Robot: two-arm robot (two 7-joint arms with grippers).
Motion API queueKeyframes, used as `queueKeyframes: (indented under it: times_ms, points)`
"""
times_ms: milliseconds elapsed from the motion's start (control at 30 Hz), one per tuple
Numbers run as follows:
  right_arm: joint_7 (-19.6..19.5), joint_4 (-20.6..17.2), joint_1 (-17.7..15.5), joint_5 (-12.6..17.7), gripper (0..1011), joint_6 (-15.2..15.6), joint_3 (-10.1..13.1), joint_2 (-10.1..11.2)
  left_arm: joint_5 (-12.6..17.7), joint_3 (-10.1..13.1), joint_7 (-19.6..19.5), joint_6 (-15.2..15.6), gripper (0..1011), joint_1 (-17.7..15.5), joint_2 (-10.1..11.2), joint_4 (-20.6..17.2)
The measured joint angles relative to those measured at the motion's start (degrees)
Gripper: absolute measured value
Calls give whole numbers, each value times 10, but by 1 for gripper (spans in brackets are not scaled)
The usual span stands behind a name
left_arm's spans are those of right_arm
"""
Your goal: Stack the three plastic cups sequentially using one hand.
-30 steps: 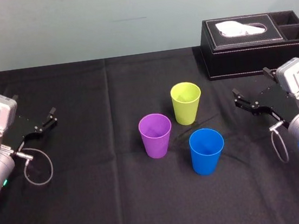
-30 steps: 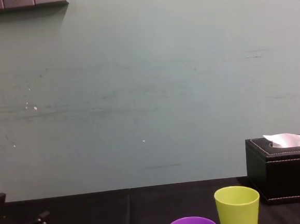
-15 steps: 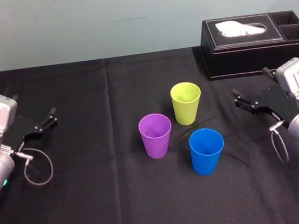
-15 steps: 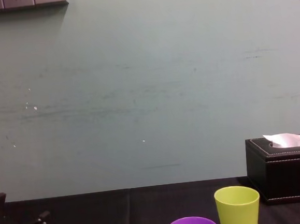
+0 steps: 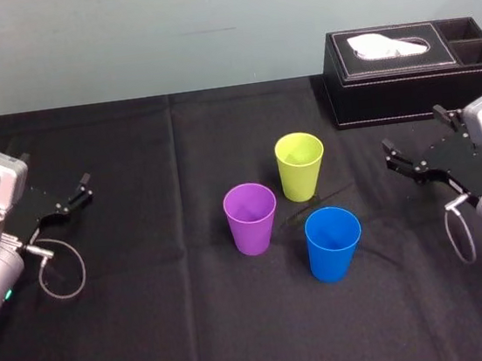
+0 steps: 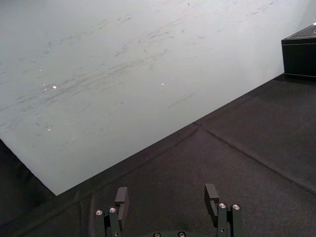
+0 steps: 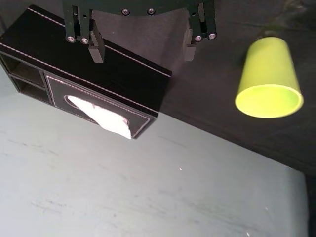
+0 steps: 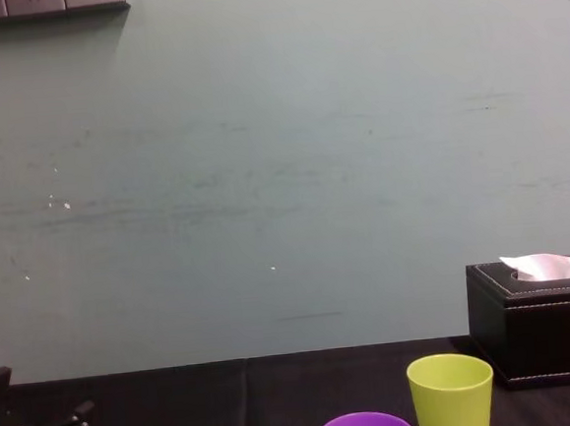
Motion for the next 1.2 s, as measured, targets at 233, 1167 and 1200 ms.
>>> queueKeyframes:
  times_ms: [233,1167,1200]
  points:
    - [37,-60,-42,39,1003,6,32,27,0,0,0,0,1011,0,0,0]
    - [249,-220,-190,178,1003,52,123,144,0,0,0,0,1011,0,0,0]
    - [249,-220,-192,172,1003,56,118,140,0,0,0,0,1011,0,0,0]
